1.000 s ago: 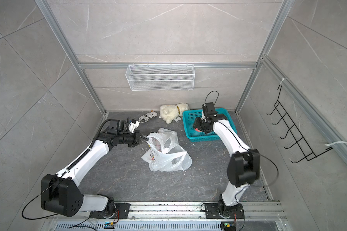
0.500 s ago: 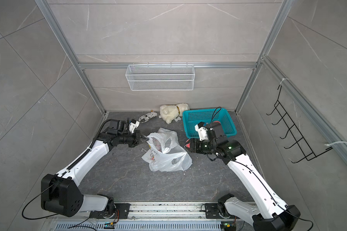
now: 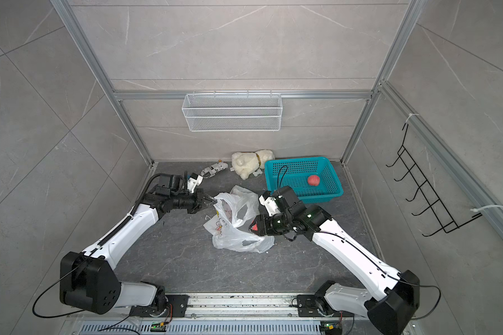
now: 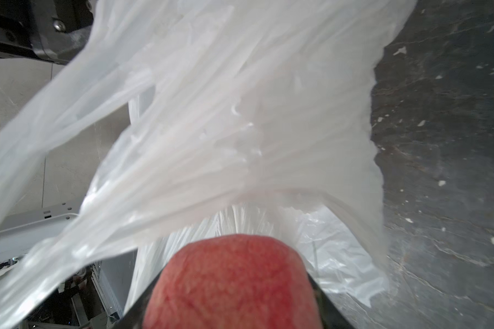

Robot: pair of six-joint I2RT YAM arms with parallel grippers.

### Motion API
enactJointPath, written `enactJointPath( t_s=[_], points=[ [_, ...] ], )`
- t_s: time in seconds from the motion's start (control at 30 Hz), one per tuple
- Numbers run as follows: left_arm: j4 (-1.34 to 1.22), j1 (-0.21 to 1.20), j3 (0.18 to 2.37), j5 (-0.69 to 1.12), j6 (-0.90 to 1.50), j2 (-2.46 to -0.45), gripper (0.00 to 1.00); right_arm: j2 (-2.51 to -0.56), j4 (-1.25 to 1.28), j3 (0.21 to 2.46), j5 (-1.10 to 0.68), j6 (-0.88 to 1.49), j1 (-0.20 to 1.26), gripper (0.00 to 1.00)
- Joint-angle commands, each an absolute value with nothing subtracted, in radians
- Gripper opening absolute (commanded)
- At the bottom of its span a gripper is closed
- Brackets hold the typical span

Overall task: Place the peach into a plastic bag & tie a knot
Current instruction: Place the peach in the plastic bag.

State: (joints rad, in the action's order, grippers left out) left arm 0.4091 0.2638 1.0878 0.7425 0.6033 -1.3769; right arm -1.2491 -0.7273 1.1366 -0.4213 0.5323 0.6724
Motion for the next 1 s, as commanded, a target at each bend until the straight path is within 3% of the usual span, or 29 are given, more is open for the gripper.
enactJointPath(
  t_s=[0.0, 0.37, 0.6, 0.7, 0.97],
  points=[
    [0.376, 0.26, 1.083, 0.79, 0.623, -1.372, 0.0, -1.315, -0.631, 1.169, -0.437, 0.585, 0.708, 0.5],
    [0.36, 0.259, 1.078, 0.812, 0.632, -1.367, 0.0, -1.484, -0.564, 1.304, -0.188, 0.736, 0.729, 0.58],
    [0.358, 0.259, 1.076, 0.807, 0.634, -1.359, 0.0, -1.55, -0.559, 1.363, -0.153, 0.778, 0.729, 0.69],
    [0.358, 0.259, 1.075, 0.805, 0.634, -1.358, 0.0, -1.546, -0.57, 1.368, -0.111, 0.787, 0.729, 0.8],
    [0.368, 0.257, 1.077, 0.787, 0.63, -1.357, 0.0, -1.534, -0.597, 1.388, -0.093, 0.757, 0.728, 0.85]
  ],
)
